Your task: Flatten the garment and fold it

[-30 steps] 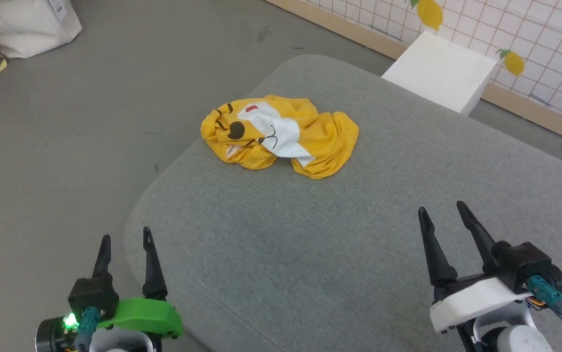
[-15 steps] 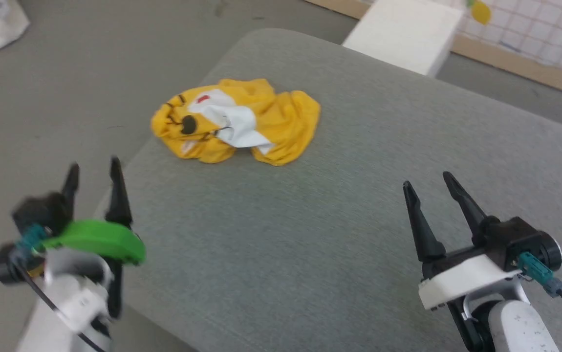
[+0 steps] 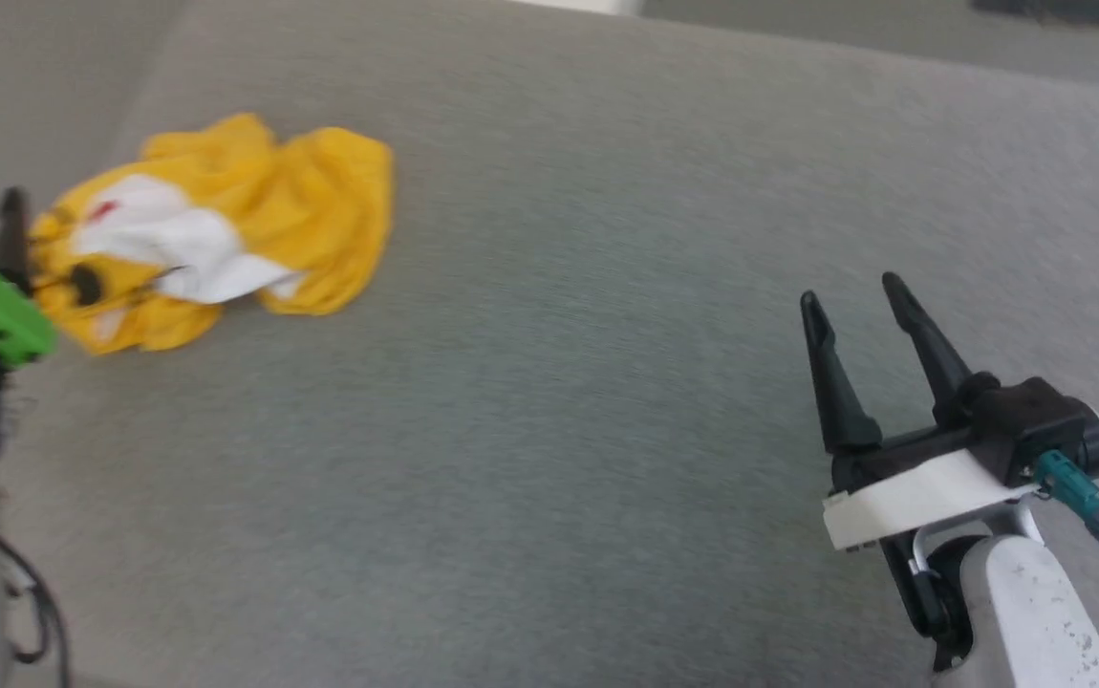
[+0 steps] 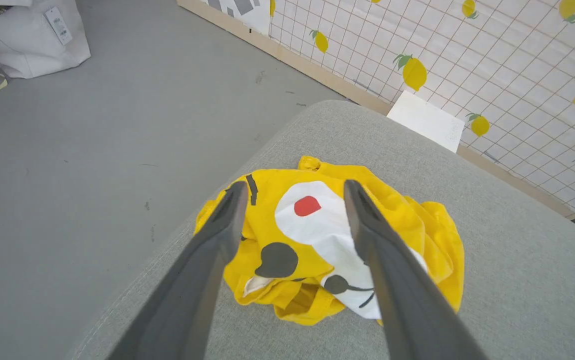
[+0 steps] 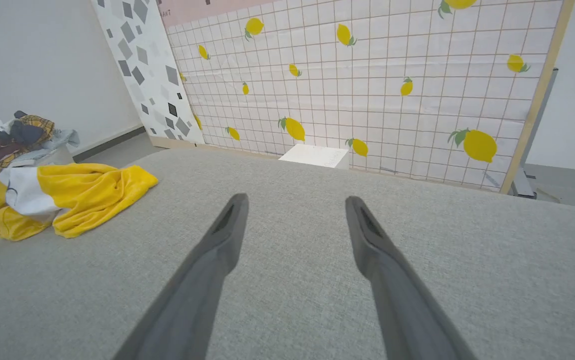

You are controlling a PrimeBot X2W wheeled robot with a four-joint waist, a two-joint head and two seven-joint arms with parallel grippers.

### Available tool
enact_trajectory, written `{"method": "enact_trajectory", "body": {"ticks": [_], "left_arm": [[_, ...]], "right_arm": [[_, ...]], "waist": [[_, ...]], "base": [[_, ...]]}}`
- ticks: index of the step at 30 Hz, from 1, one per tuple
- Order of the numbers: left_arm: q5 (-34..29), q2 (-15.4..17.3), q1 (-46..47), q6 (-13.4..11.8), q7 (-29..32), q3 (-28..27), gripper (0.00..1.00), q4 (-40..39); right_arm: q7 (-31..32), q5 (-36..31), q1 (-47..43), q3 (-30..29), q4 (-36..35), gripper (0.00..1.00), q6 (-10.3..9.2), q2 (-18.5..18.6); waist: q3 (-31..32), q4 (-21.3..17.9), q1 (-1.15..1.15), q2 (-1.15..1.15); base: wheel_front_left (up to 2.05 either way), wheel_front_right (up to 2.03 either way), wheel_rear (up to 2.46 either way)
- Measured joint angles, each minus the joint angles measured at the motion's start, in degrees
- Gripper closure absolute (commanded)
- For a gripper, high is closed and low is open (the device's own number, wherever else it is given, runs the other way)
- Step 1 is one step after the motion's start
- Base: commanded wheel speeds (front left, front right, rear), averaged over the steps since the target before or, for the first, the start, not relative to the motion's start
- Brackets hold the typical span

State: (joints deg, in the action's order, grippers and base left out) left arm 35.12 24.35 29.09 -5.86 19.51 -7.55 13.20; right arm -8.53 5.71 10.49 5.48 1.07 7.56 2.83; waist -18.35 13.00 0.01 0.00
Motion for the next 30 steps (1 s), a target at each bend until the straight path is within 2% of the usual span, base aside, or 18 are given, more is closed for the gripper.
{"method": "enact_trajectory", "body": {"ticks": [5,12,17,18,19,20,24,28,30], "left_arm": [[2.2,3.1,0.1,-3.5,6.2,-3.3,0.0,-0.2],[2.3,4.9,-2.3,-8.5,18.9,-2.0,0.0,0.8],[4.1,5.7,-5.7,-9.8,25.8,-1.8,0.02,-1.3],[4.7,6.1,-6.1,-9.9,26.7,-2.0,0.55,-1.9],[5.2,6.2,-6.6,-9.9,26.9,-2.2,0.84,-2.6],[5.2,6.2,-7.0,-9.8,26.4,-2.3,1.0,-3.3],[2.0,6.3,-8.2,-8.3,18.8,-1.8,1.0,-4.3],[-3.5,7.0,-7.4,-7.2,4.9,-2.0,1.0,-4.3],[-7.0,7.9,-5.4,-5.7,-3.9,-1.3,1.0,-4.9]], "right_arm": [[-1.6,1.5,1.4,0.0,1.0,0.0,0.0,0.0],[-3.1,2.2,2.1,-0.5,3.0,0.0,0.0,0.0],[-3.9,2.5,2.8,-0.1,3.9,0.0,0.0,0.1],[-4.1,2.5,2.8,-0.2,4.1,0.0,0.0,0.1],[-4.2,2.5,2.8,-0.4,4.3,0.0,0.0,0.1],[-4.2,2.5,2.8,-0.5,4.5,0.0,0.0,0.1],[-4.5,2.5,2.7,-0.9,5.0,0.0,0.0,0.1],[-4.7,2.5,2.5,-1.2,5.7,0.0,0.0,0.1],[-4.7,2.6,2.0,-1.3,6.0,0.0,0.0,0.1]], "waist": [[-3.5,-5.3,0.0,0.0],[-8.3,-10.7,0.0,0.0],[-10.1,-13.4,0.0,0.0],[-10.3,-13.7,0.0,0.0],[-10.2,-13.9,0.0,0.0],[-10.0,-14.0,0.0,0.0],[-8.9,-13.8,0.0,0.0],[-6.5,-13.2,0.0,0.0],[-4.8,-12.6,0.0,0.0]], "base": [[0.0,0.0,0.0],[0.0,0.0,0.0],[0.0,0.0,0.0],[0.0,0.0,0.0],[0.0,0.0,0.0],[0.0,0.0,0.0],[0.0,0.0,0.0],[0.0,0.0,0.0],[0.0,0.0,0.0]]}}
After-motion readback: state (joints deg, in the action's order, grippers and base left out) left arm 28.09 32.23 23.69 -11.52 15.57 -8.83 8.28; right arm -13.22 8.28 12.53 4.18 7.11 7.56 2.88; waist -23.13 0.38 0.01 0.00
